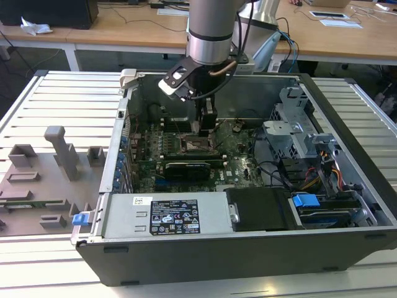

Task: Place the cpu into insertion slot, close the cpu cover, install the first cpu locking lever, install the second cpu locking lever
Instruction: 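Place the cpu into insertion slot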

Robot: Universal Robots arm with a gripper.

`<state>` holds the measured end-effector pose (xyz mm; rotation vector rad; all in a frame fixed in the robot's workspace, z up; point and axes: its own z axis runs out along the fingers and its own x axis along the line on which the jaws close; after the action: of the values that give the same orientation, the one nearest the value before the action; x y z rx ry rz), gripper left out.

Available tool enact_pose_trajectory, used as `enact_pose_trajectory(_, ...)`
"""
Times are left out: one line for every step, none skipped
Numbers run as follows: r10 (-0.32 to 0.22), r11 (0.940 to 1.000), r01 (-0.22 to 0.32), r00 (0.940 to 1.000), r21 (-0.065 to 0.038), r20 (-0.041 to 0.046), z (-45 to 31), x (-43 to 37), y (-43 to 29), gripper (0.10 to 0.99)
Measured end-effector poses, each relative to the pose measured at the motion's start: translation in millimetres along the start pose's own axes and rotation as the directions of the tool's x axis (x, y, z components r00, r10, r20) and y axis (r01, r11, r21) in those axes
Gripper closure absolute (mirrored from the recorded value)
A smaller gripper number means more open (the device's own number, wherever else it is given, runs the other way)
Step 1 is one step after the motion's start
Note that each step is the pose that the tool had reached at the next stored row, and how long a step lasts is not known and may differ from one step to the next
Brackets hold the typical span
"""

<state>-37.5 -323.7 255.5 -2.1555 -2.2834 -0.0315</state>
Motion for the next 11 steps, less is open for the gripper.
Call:
enact_pose_trajectory(0.000, 1.0000, 0.000, 1.0000, 0.000, 0.0001, 1.1, 0.0, -0.8, 0.545)
enact_pose_trajectory(0.000, 1.0000, 0.000, 1.0000, 0.000, 0.0001, 2.1, 0.0, -1.0, 0.545)
enact_pose_trajectory(0.000, 1.0000, 0.000, 1.0000, 0.000, 0.0002, 3.1, 0.0, -1.3, 0.545)
enact_pose_trajectory(0.000, 1.0000, 0.000, 1.0000, 0.000, 0.0001, 4.5, 0.0, -1.7, 0.545)
enact_pose_trajectory(0.000, 1.0000, 0.000, 1.0000, 0.000, 0.0000, 6.9, 0.0, -2.1, 0.545)
enact_pose_trajectory(0.000, 1.0000, 0.000, 1.0000, 0.000, 0.0000, 9.7, 0.0, -2.3, 0.545)
enact_pose_trajectory(0.000, 1.0000, 0.000, 1.0000, 0.000, 0.0000, 12.7, -0.1, -2.4, 0.545)
enact_pose_trajectory(0.000, 1.0000, 0.000, 1.0000, 0.000, 0.0000, 14.7, -0.1, -2.4, 0.545)
enact_pose_trajectory(0.000, 1.0000, 0.000, 1.0000, 0.000, 0.0001, 16.9, -0.1, -2.5, 0.545)
enact_pose_trajectory(0.000, 1.0000, 0.000, 1.0000, 0.000, 0.0002, 19.2, 0.1, -2.7, 0.545)
enact_pose_trajectory(0.000, 1.0000, 0.000, 1.0000, 0.000, 0.0001, 20.0, 0.2, -2.8, 0.545)
